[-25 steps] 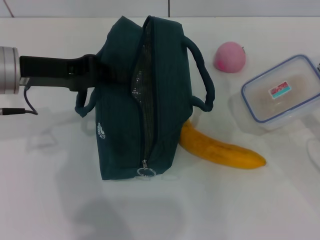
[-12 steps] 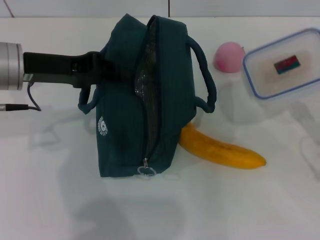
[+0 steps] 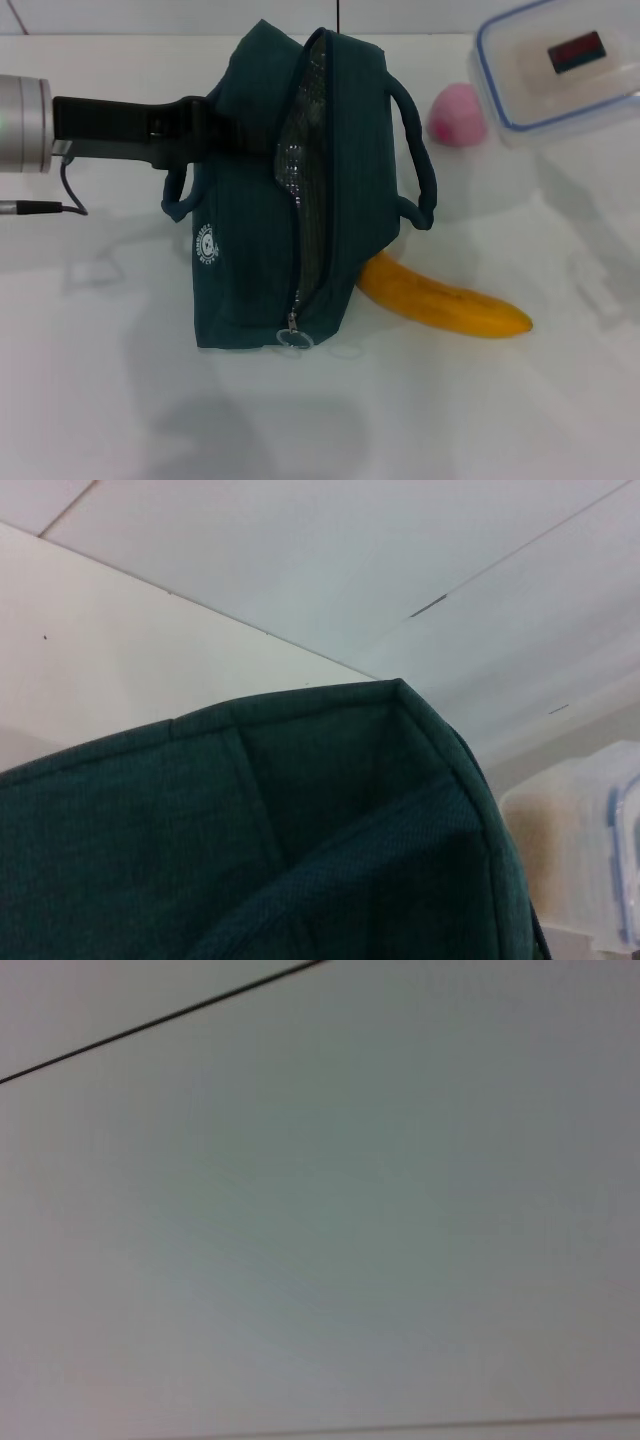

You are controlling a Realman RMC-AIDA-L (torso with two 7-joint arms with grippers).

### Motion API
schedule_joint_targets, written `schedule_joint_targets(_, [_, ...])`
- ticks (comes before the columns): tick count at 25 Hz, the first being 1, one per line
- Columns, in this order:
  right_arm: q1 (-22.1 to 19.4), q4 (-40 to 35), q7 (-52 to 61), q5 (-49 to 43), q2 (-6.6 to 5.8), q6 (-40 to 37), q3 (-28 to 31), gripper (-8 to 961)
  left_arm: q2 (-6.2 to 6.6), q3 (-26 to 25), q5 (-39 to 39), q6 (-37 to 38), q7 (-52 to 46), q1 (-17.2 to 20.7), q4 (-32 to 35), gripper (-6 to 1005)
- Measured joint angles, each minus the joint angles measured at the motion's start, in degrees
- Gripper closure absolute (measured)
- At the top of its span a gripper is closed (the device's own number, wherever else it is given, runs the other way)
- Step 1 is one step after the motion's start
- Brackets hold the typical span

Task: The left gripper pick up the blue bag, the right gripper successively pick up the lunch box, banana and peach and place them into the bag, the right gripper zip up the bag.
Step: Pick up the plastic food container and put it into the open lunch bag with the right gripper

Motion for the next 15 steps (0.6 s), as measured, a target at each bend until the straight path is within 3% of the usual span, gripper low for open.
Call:
schedule_joint_targets(10, [12.27,2.39,0.21,-0.14,0.00,-1.14,0.10,855,-0.46,0.31,0.00,0.00,0.70,-0.73,-0.21,977])
schedule_joint_targets(15, [19.23,3.59,-0.62,-0.97,0.00,2.57,0.17,855,-0.57,0.34,-0.07,-0.01,1.36,-1.67,-1.53,977])
